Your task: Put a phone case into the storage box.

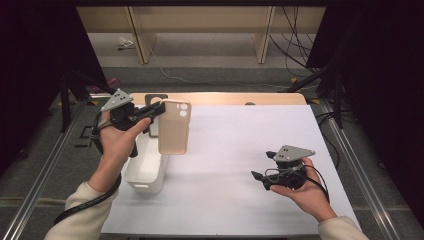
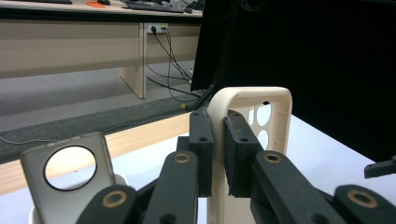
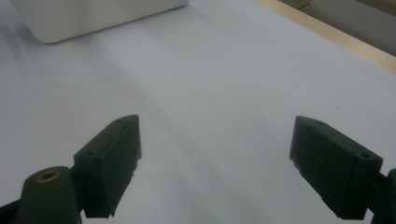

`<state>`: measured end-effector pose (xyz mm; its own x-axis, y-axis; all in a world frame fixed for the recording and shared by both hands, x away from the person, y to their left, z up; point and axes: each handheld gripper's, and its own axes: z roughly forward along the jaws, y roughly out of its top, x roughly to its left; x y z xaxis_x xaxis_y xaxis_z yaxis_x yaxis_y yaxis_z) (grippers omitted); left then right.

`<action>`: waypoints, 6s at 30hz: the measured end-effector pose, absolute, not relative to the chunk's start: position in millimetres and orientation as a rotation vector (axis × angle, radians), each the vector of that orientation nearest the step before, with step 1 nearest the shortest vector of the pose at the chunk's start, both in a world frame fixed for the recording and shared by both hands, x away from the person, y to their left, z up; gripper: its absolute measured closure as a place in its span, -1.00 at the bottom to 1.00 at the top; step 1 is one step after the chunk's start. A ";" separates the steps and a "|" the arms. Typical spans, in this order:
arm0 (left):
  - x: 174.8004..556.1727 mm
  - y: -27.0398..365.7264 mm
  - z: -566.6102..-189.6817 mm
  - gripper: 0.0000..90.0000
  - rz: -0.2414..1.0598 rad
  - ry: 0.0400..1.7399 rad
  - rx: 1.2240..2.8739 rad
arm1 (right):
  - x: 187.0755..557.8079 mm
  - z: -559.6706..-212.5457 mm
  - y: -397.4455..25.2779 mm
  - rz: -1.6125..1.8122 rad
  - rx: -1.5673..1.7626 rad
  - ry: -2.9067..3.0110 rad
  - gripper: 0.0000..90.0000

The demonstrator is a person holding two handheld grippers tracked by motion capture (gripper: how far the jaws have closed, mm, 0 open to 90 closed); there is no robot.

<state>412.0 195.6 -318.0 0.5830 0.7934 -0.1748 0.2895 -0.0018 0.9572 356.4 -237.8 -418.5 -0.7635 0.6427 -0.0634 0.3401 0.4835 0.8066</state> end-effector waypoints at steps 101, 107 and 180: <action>451.3 255.5 -337.0 0.83 0.662 1.002 1.520 | 354.2 -418.5 -246.4 1.218 0.881 2.358 -0.63; 458.7 254.6 -339.1 0.83 0.665 1.009 1.523 | 353.4 -418.6 -248.4 1.219 0.885 2.355 -0.63; 504.2 264.8 -395.0 0.83 0.595 1.063 1.548 | 353.5 -419.6 -249.3 1.223 0.893 2.359 -0.63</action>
<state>504.2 264.8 -395.0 0.4693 0.8670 -0.1677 0.3108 0.0157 0.9504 353.5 -249.3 -419.6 -0.7459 0.6660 -0.0092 0.3762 0.4326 0.8194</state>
